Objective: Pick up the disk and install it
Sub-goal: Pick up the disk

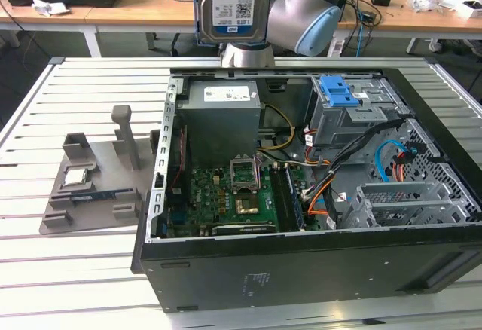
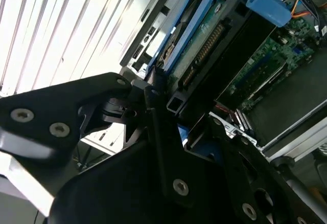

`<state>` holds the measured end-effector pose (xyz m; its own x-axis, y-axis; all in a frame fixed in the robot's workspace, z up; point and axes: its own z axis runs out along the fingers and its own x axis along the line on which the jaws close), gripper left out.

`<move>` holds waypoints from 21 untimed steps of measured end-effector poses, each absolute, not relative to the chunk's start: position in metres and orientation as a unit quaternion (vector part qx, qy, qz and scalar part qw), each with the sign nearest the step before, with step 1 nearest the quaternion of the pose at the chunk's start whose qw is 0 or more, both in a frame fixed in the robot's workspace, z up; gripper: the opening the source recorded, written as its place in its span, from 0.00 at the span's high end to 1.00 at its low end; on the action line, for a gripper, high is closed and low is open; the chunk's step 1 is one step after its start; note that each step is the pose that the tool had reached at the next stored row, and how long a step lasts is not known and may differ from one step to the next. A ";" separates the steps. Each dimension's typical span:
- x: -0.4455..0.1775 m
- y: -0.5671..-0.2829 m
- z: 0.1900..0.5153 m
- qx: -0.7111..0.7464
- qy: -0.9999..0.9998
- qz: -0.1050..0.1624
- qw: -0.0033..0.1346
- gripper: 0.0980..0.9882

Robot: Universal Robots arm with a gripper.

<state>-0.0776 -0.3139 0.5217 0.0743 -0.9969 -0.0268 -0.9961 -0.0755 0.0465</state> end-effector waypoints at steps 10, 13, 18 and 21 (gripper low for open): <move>-0.069 -0.320 0.518 0.711 -0.703 -0.027 0.007 0.70; -0.066 -0.332 0.518 0.711 -0.703 -0.027 0.006 0.70; -0.063 -0.350 0.518 0.711 -0.703 -0.027 0.007 0.70; -0.063 -0.360 0.518 0.711 -0.703 -0.027 0.006 0.70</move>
